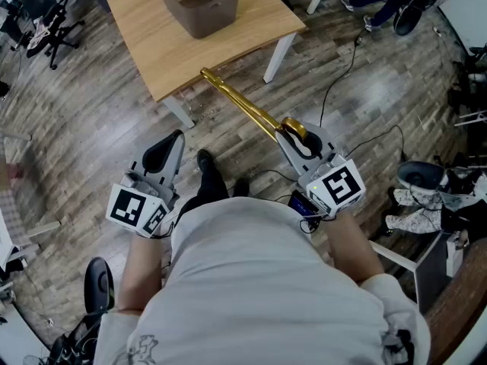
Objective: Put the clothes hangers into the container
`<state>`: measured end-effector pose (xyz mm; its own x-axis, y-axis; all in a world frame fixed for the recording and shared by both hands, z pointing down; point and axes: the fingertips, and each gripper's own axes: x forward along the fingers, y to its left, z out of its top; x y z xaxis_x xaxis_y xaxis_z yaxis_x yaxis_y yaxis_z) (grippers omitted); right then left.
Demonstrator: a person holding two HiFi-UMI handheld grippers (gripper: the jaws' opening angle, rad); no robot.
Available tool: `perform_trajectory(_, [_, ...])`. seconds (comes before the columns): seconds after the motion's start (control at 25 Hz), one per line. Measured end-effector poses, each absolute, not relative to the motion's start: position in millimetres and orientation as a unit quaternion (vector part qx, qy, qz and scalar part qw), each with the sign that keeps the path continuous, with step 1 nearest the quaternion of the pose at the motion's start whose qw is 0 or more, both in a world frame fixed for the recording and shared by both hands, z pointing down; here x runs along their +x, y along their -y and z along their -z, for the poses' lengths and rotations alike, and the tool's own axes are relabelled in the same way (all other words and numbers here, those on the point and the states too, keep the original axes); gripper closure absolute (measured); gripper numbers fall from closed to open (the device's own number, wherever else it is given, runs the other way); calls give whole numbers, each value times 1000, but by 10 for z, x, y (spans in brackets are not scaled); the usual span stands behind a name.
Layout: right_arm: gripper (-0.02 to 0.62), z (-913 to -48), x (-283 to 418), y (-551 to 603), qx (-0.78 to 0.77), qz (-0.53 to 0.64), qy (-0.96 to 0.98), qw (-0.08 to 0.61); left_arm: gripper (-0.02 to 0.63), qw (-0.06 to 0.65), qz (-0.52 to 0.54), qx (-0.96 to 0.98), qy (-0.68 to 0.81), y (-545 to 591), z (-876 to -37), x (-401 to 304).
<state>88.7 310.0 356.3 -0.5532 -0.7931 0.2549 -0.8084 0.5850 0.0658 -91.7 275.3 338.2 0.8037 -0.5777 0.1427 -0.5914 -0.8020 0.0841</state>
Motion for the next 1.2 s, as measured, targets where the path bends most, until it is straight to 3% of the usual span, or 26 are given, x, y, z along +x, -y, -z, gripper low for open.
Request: perform_trajectory(1.2, [529, -3621, 761, -2554, 446, -34, 885, 132, 600, 81, -63, 946, 307, -2276, -3497, -970])
